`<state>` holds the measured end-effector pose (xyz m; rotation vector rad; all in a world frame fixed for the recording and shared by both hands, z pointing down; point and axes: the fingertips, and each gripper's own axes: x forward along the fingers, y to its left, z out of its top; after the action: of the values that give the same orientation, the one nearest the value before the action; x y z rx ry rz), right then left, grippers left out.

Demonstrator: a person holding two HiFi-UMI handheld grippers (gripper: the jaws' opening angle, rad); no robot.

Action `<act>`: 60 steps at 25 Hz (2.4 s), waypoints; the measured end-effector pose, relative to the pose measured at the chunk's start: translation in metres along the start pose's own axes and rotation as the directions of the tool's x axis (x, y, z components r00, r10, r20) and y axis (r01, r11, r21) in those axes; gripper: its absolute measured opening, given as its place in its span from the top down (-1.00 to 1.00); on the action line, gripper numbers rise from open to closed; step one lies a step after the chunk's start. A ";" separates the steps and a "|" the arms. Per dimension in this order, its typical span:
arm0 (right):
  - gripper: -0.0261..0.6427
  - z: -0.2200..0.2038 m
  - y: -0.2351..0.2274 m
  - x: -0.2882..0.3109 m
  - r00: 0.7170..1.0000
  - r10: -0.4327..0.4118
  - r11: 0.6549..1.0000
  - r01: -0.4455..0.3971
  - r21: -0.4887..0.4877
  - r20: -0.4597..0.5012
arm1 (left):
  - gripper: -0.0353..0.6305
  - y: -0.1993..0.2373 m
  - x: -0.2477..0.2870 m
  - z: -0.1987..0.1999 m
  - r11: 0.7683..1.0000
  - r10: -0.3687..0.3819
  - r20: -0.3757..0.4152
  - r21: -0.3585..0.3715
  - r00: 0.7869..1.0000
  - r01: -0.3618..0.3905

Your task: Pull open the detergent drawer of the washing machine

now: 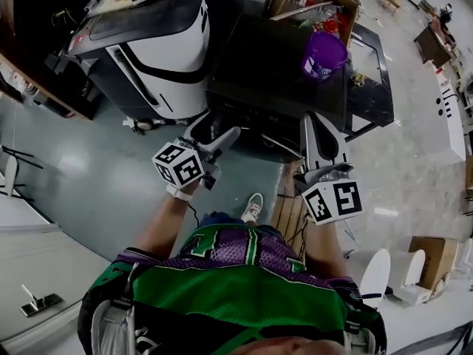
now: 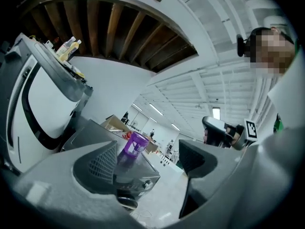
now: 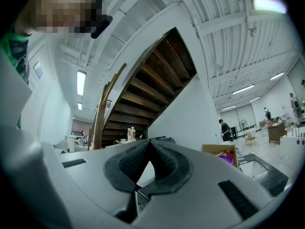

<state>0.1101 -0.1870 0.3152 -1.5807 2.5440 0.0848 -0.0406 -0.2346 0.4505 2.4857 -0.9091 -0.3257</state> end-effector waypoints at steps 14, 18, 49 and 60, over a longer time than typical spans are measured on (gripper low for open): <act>0.91 -0.031 -0.026 0.028 0.998 0.032 0.999 -0.033 -0.004 -0.057 | -0.28 0.086 0.030 -0.086 0.959 0.076 -0.072 -0.268 0.995 -0.093; 0.91 -0.039 -0.038 0.033 0.997 0.032 0.999 -0.032 -0.005 -0.074 | -0.28 0.113 0.043 -0.110 0.941 0.101 -0.091 -0.314 0.991 -0.125; 0.91 -0.094 -0.130 0.064 0.979 -0.032 0.999 0.032 -0.002 -0.203 | -0.41 0.271 0.113 -0.192 0.673 0.186 0.062 -0.735 0.981 -0.081; 0.91 -0.104 -0.138 0.067 0.975 -0.033 0.999 0.035 0.006 -0.219 | -0.42 0.292 0.125 -0.176 0.619 0.225 0.173 -0.785 0.959 -0.004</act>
<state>0.1947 -0.3211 0.4121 -1.7162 2.6722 -0.1124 -0.0406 -0.4509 0.7422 1.5723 -0.7811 -0.8222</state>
